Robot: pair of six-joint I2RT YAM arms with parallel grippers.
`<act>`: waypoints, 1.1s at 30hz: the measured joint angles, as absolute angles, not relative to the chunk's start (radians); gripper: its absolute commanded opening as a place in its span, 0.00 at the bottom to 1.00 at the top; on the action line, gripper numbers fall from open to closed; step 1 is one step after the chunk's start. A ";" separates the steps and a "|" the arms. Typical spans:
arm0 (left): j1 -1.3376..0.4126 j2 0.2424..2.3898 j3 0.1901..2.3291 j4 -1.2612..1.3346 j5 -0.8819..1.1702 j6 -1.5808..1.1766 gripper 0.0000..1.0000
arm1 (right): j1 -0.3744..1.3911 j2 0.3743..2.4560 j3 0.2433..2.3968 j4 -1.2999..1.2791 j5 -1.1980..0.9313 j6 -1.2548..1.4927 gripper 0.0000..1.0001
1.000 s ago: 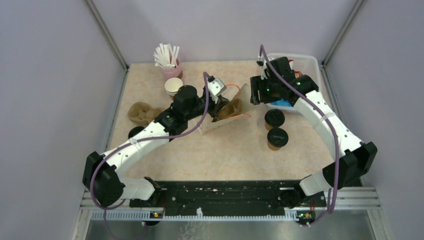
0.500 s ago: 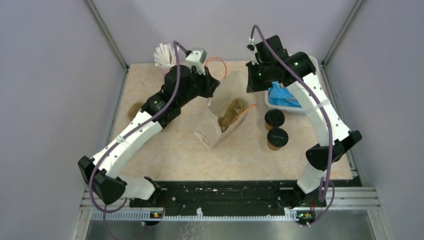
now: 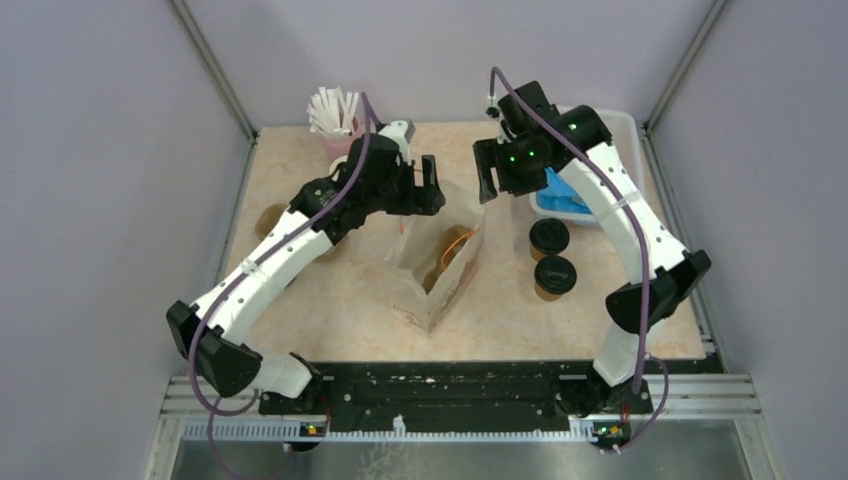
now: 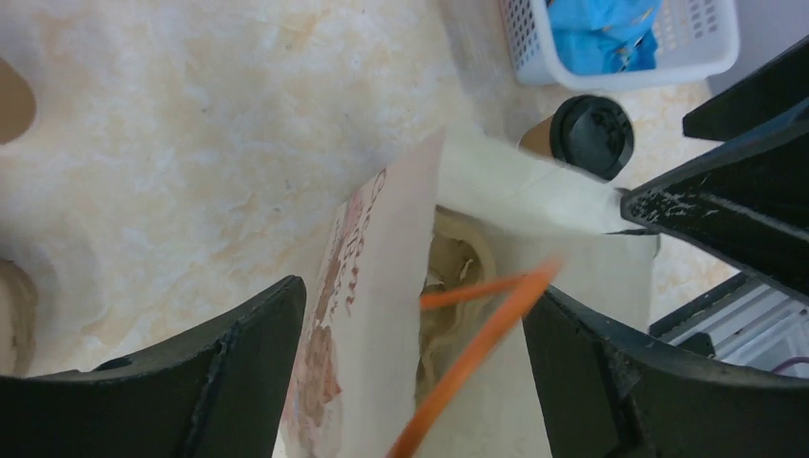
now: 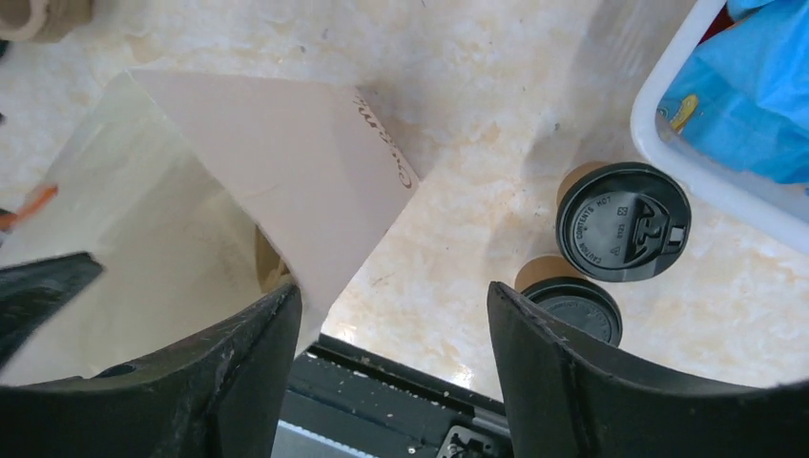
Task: Pack the takeout coffee
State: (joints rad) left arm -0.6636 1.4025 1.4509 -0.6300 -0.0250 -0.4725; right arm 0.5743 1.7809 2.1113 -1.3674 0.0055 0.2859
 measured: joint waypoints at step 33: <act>-0.651 1.458 2.029 -0.995 -0.026 -0.390 0.00 | 0.679 1.736 2.399 -1.250 -0.125 0.294 0.00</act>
